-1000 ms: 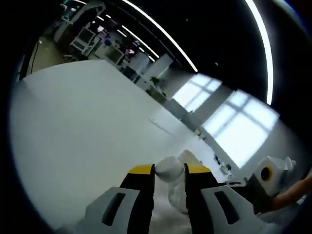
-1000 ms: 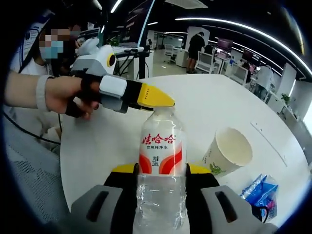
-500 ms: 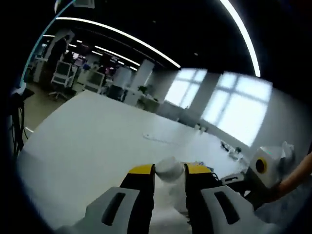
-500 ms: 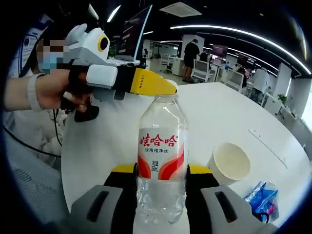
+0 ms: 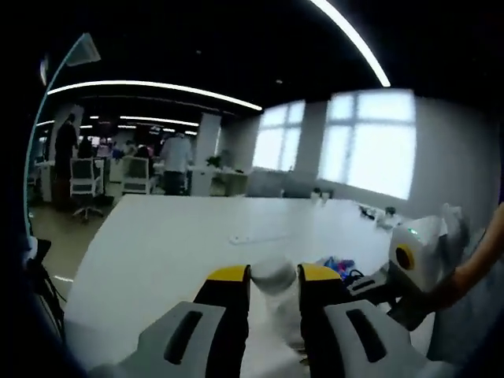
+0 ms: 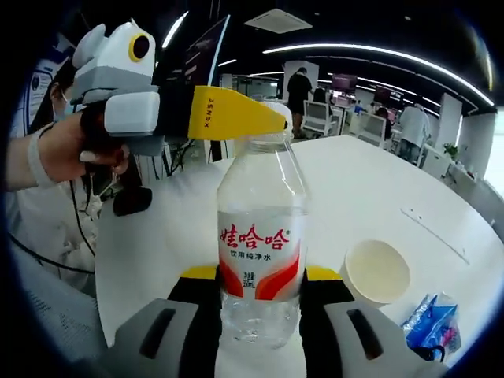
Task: Arrange the tabletop items into an orderly group along one side of the table until the central work area is clear of visible clutter.
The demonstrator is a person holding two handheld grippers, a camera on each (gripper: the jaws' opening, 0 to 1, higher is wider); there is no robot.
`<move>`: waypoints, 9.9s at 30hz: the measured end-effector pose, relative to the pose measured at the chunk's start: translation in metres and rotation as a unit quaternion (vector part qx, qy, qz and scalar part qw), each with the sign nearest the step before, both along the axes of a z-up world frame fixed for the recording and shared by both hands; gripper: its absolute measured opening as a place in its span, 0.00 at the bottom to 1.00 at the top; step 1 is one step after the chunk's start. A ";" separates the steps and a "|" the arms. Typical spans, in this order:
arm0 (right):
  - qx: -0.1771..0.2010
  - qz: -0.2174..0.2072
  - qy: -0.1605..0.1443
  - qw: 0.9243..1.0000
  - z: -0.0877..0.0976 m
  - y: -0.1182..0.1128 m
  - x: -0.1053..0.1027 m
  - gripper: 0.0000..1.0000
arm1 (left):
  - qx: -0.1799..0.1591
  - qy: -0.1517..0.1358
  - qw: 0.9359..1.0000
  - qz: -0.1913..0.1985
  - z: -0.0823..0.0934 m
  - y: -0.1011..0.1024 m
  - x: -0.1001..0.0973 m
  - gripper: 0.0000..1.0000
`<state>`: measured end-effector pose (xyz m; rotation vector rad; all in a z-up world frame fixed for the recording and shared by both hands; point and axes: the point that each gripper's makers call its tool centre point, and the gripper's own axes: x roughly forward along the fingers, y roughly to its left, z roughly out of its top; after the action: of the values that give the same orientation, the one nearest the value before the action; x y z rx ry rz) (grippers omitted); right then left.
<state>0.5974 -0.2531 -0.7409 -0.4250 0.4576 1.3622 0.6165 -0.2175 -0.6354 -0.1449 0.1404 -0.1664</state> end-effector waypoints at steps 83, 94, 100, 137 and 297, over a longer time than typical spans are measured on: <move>0.005 -0.013 -0.014 1.000 -0.023 0.006 0.004 0.54 | 0.038 -0.008 0.998 -0.046 -0.016 -0.023 -0.011 0.47; 0.002 0.051 0.020 0.998 -0.023 -0.010 -0.022 0.58 | 0.015 0.001 0.999 -0.030 -0.025 -0.015 -0.020 0.55; -0.005 0.084 0.034 0.996 -0.022 -0.024 -0.026 0.59 | 0.015 0.004 0.999 -0.029 -0.026 -0.017 -0.024 0.58; 0.042 0.264 0.103 0.958 0.047 -0.068 -0.018 0.75 | 0.011 0.044 0.997 -0.054 -0.060 -0.035 -0.053 0.68; 0.056 0.203 0.011 0.977 0.009 0.047 0.053 0.37 | -0.081 0.088 0.992 -0.045 -0.117 -0.051 -0.053 0.66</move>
<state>0.6503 -0.2062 -0.7323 -0.4250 0.3180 1.7809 0.5640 -0.2684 -0.7527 -0.3150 0.3091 -0.2549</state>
